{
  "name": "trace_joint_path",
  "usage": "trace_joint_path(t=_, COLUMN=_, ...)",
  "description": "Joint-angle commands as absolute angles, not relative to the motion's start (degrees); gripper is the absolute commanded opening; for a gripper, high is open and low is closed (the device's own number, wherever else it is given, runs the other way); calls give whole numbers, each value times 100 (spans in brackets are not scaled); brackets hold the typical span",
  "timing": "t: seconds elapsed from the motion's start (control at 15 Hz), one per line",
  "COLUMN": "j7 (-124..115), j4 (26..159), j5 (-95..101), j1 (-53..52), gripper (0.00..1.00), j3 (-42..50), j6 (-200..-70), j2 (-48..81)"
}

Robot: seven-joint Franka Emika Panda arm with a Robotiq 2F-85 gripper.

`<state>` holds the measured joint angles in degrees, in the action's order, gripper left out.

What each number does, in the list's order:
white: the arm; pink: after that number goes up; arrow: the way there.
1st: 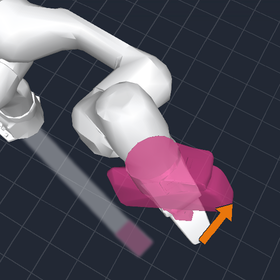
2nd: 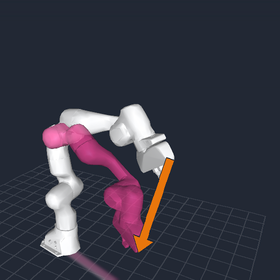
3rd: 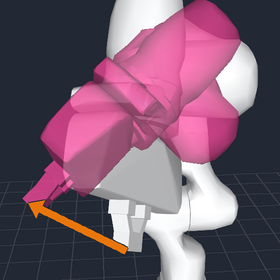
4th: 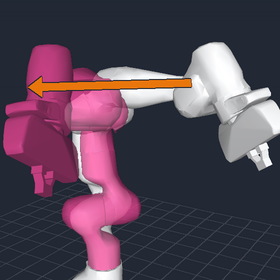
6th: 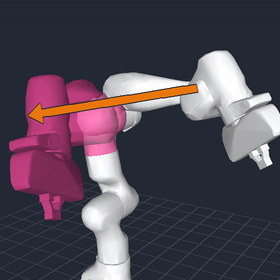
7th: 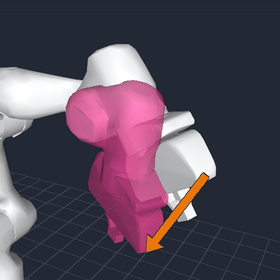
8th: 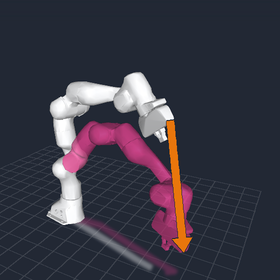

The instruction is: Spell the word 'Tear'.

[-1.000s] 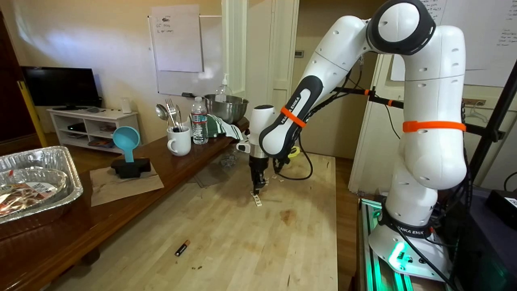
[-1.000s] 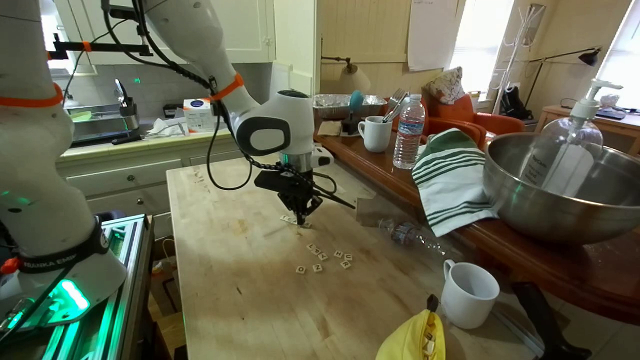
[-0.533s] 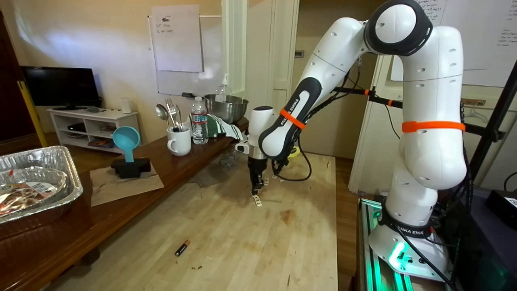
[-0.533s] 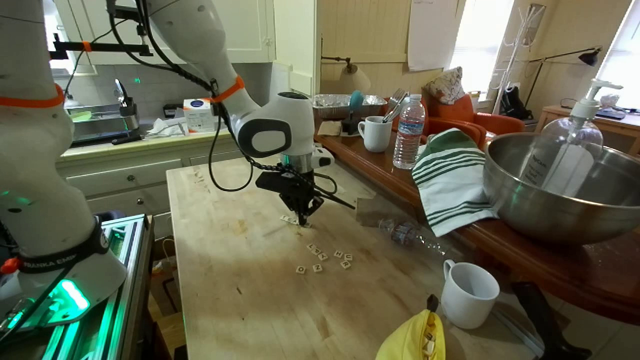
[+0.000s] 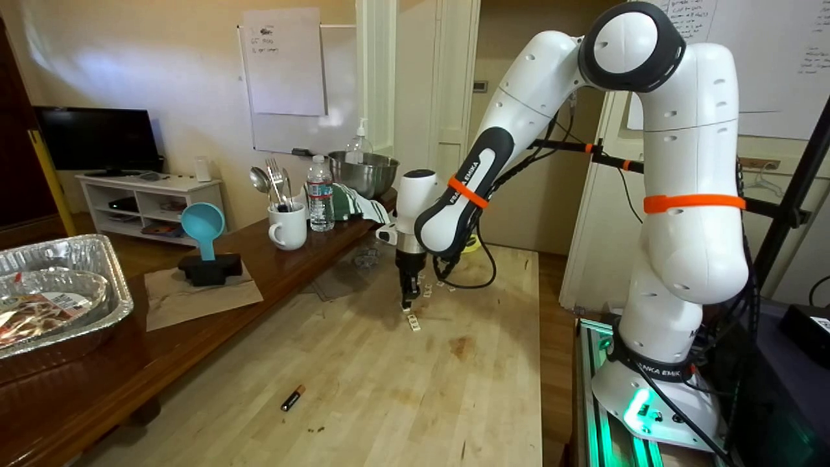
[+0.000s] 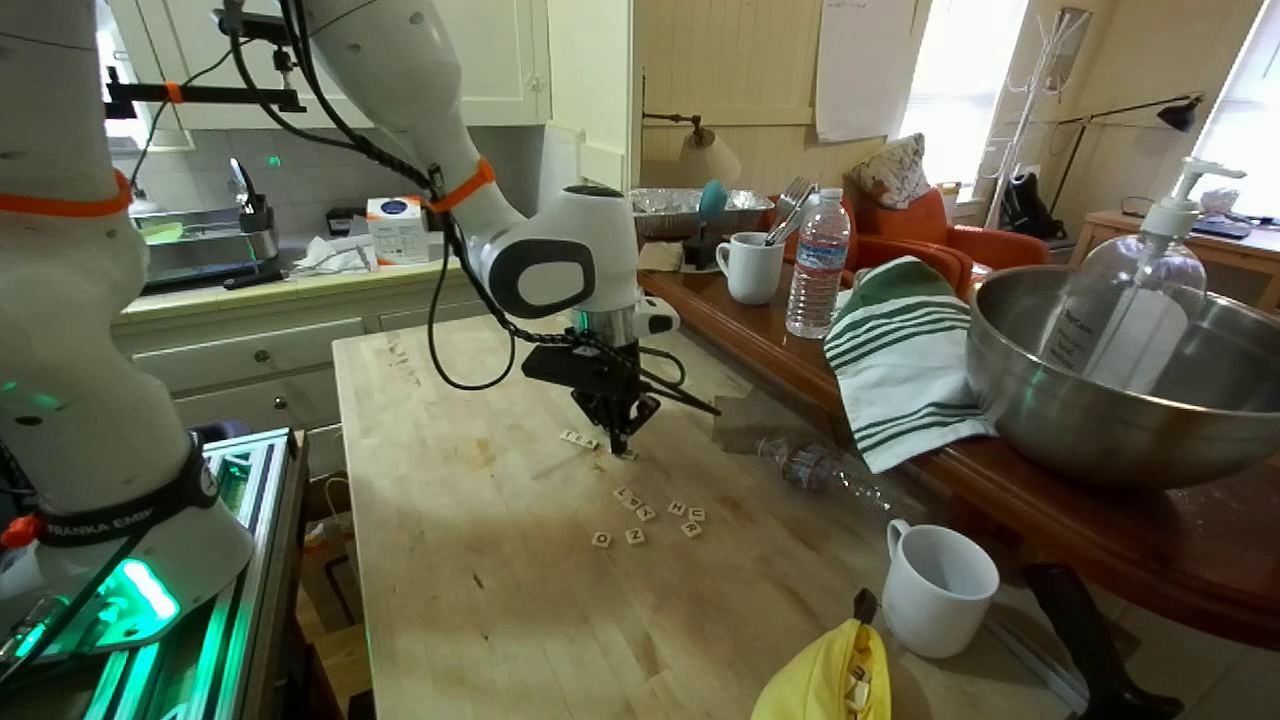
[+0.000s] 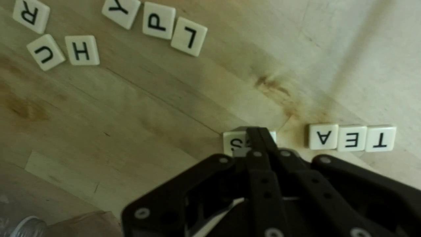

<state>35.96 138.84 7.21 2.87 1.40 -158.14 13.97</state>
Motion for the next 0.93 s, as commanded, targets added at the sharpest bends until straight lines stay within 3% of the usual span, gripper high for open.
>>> trace_joint_path(t=0.0, j7=3236, j4=13675, j5=1085, j1=370, gripper=0, j3=229, j6=-16038, j2=1750)
trace_joint_path(t=0.4, j7=2900, j4=13383, j5=1223, j1=474, gripper=0, j3=309, j6=-16011, j2=1938)
trace_joint_path(t=0.87, j7=2876, j4=13549, j5=985, j1=601, gripper=0, j3=92, j6=-15690, j2=1267)
